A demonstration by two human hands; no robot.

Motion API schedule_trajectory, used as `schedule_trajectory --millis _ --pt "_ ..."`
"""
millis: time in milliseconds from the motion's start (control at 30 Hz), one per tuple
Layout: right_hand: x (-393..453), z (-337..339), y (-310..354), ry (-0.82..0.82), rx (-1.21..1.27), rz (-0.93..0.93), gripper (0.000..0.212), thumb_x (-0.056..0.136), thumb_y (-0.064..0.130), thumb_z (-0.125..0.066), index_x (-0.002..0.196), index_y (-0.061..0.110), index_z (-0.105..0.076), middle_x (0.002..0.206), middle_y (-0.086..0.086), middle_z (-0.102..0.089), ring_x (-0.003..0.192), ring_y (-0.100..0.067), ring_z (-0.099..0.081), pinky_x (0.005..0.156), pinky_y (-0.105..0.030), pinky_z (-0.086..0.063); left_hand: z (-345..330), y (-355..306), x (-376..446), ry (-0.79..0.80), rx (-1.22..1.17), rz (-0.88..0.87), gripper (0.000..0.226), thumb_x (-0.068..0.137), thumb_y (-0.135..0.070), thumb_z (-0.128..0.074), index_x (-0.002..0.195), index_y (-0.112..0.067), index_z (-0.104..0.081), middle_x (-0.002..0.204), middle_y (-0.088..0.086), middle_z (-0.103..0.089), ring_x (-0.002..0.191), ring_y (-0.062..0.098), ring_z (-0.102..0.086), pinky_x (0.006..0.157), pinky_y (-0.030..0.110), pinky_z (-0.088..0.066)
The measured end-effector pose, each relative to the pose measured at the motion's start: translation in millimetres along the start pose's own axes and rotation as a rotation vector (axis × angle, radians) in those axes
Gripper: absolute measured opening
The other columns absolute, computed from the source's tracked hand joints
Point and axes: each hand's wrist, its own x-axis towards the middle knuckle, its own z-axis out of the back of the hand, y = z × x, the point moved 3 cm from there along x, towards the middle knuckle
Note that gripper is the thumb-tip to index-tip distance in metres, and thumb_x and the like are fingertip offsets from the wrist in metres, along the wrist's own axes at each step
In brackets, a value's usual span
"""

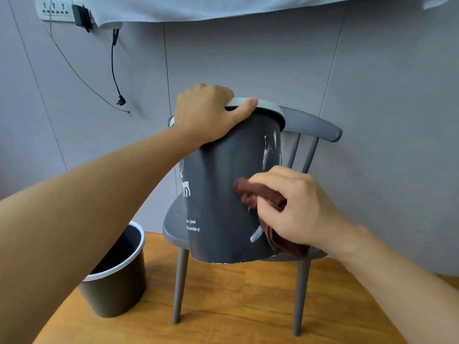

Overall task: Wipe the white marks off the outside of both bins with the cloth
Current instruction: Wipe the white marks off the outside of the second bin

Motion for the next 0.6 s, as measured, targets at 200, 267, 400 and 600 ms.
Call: schedule_trajectory --millis 200,267,400,600 --pt "-51.6 -14.2 17.3 0.228 0.083 0.044 0.019 0.088 0.026 -0.064 0.104 0.035 -0.071 0.086 0.018 -0.058 0.079 -0.005 -0.059 0.064 -0.021 -0.048 1.0 -4.7 -1.0 0.001 -0.010 -0.020 0.070 0.088 -0.073 -0.043 0.059 -0.014 -0.022 0.048 0.002 -0.025 0.050 0.025 -0.029 0.051 0.033 -0.019" --pt "-40.2 -1.4 10.8 0.070 0.134 0.001 0.022 0.088 0.024 -0.066 0.107 0.033 -0.073 0.090 0.018 -0.063 0.082 -0.006 -0.063 0.068 -0.020 -0.050 0.5 -7.2 -0.4 0.008 -0.006 -0.024 0.070 0.088 -0.073 -0.043 0.059 -0.013 -0.023 0.048 0.002 -0.025 0.051 0.027 -0.031 0.051 0.033 -0.019" --pt "-7.7 17.0 -6.9 -0.167 0.020 -0.073 0.027 0.091 0.022 -0.070 0.117 0.024 -0.075 0.098 0.010 -0.069 0.088 -0.008 -0.064 0.078 -0.024 -0.054 -1.0 -6.0 0.4 0.007 -0.003 -0.012 0.070 0.087 -0.075 -0.042 0.059 -0.013 -0.023 0.049 0.003 -0.025 0.051 0.027 -0.030 0.050 0.034 -0.019" --pt "-46.1 -9.6 0.1 0.102 0.096 -0.015 0.023 0.091 0.025 -0.064 0.111 0.031 -0.071 0.091 0.014 -0.061 0.081 -0.008 -0.061 0.067 -0.028 -0.052 -4.4 6.7 3.1 0.017 -0.010 0.027 0.070 0.085 -0.077 -0.039 0.059 -0.014 -0.024 0.049 0.002 -0.026 0.049 0.023 -0.029 0.049 0.033 -0.019"
